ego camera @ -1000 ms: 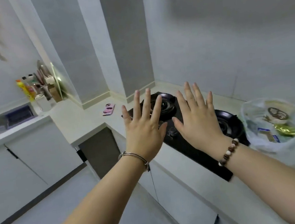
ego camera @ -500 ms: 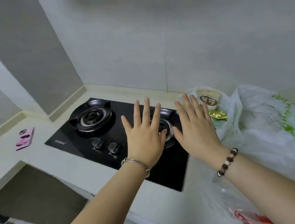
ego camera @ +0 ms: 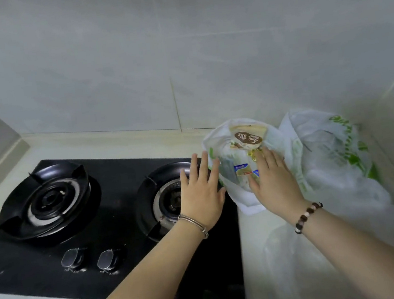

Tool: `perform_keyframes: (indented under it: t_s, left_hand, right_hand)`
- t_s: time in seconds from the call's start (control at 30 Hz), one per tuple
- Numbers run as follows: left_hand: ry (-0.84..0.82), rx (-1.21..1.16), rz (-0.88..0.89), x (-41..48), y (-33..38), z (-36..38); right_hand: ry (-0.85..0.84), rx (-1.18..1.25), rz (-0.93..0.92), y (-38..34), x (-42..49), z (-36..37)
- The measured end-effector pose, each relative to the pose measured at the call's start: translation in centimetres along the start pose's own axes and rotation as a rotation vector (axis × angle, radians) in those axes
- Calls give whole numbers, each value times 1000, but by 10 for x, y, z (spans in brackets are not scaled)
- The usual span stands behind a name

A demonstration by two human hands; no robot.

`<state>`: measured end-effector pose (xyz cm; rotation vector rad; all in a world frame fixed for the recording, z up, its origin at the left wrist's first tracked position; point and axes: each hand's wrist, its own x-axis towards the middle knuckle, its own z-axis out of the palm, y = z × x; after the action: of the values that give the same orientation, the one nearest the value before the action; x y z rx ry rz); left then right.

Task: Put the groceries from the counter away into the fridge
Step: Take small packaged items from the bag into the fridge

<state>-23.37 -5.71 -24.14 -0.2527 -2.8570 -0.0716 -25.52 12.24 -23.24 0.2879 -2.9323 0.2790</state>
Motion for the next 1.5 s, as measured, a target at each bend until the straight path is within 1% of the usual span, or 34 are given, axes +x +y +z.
perform_keyframes:
  t_s: [0.1,0.2,0.33,0.47,0.7,0.9,1.03,1.17,1.27,1.4,1.5]
  left_hand:
    - [-49,-95,66,20,10,22]
    - [-118,-195,132,45,19,45]
    - [-255,-291,121,74,26,77]
    - [-337,-243,146,95,33,103]
    - [-454,-107,116,123,54,125]
    - [-511,-75,33,126,56,127]
    - [-463,-118,-71,123,57,114]
    - [-346,-209,-126,123,54,88]
    - [-281,-245,-153,117,49,63]
    - [-156,-266,-244,98,39,25]
    - [-75,-300,-349,76,27,-6]
  right_hand:
    - [-66,10,21,14,7,17]
    - [-179,37,53,23,20,32]
    - [-320,30,96,30,38,50]
    - [-367,2,115,36,50,65]
    - [-421,-16,181,45,59,82]
    - [-470,-48,172,48,62,89]
    - [-450,13,213,49,64,81]
    - [-391,42,184,51,69,62]
    - [-332,123,173,49,73,46]
    - [-262,243,98,35,77,22]
    - [-250,312,38,11,77,7]
